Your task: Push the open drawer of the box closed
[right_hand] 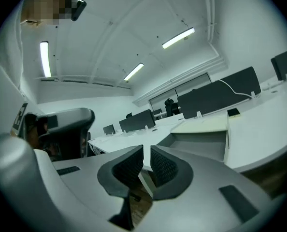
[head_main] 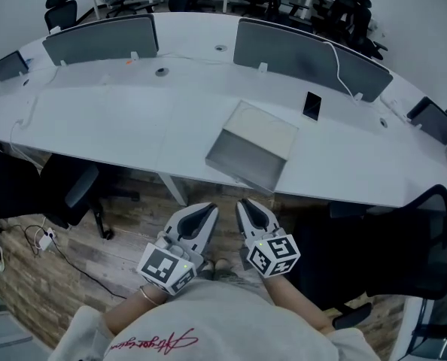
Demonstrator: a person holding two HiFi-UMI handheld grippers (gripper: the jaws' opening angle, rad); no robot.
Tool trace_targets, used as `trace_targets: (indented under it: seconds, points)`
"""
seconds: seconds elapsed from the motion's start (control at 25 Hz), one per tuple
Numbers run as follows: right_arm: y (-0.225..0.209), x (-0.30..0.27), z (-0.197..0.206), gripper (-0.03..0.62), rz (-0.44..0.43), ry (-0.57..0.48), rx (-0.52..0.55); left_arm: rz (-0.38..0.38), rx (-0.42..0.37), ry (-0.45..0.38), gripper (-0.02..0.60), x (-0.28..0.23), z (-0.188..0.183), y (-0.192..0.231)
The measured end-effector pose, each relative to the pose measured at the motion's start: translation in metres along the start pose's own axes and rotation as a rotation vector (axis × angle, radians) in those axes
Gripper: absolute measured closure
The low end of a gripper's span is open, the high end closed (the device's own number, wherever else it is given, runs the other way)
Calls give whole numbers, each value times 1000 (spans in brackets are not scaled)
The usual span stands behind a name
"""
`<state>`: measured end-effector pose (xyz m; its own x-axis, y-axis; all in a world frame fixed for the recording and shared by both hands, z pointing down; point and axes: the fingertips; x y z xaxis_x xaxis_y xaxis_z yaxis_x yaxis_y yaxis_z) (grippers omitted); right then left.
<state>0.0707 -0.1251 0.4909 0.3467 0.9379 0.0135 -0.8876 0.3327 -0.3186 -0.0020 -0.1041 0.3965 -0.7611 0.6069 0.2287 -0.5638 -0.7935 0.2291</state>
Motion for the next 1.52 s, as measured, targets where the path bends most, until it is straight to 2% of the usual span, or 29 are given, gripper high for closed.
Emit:
trace_targets:
  seconds: [0.12, 0.2, 0.4, 0.52, 0.96, 1.16, 1.32, 1.52]
  points:
    - [-16, -19, 30, 558, 27, 75, -39, -34, -12, 1, 563, 5, -2, 7]
    - [-26, -29, 50, 502, 42, 122, -58, -57, -22, 0, 563, 10, -4, 13]
    - [-62, -48, 80, 493, 161, 156, -238, -115, -51, -4, 563, 22, -10, 28]
    - [-77, -56, 88, 493, 207, 163, -298, -141, -63, -2, 563, 28, -13, 34]
    - [-90, -75, 95, 499, 268, 170, -450, -175, -90, 2, 563, 35, -17, 41]
    - [-90, -75, 96, 517, 280, 221, -425, -173, -85, 6, 563, 33, -16, 41]
    - [-90, -76, 95, 519, 274, 229, -425, -167, -87, 3, 563, 31, -15, 40]
    - [-99, -82, 86, 520, 268, 225, -371, -178, -75, 3, 563, 32, -12, 41]
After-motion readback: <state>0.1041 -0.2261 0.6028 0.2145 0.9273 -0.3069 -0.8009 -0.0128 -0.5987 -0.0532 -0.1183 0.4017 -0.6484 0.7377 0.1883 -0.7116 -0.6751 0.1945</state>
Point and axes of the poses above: the fingertips, and each gripper's own axes: x backward along the fingers, y to its left, z out of its underside, and after that the axes turned 12 degrees about -y, right-handed
